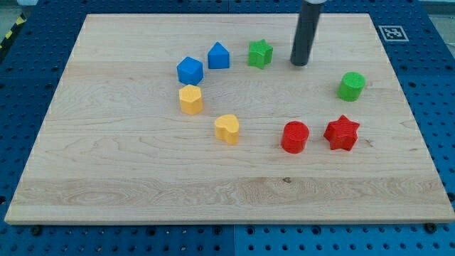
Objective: Push the green circle diagonal to the red circle
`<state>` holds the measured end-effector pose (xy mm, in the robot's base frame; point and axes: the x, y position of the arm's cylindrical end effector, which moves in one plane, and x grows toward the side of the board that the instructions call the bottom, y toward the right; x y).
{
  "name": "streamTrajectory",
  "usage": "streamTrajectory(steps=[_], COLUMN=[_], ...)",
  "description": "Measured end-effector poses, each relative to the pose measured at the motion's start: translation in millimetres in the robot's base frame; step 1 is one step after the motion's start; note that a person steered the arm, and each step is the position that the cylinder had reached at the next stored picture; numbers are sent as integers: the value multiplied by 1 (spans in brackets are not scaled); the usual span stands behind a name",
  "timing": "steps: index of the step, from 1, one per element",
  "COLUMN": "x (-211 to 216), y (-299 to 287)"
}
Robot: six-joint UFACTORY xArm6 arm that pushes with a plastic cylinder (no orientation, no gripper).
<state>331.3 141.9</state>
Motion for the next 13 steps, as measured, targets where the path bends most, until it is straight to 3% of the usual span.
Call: streamTrajectory(steps=[3, 4, 6, 13], x=[9, 40, 94, 89], y=[99, 107, 104, 44])
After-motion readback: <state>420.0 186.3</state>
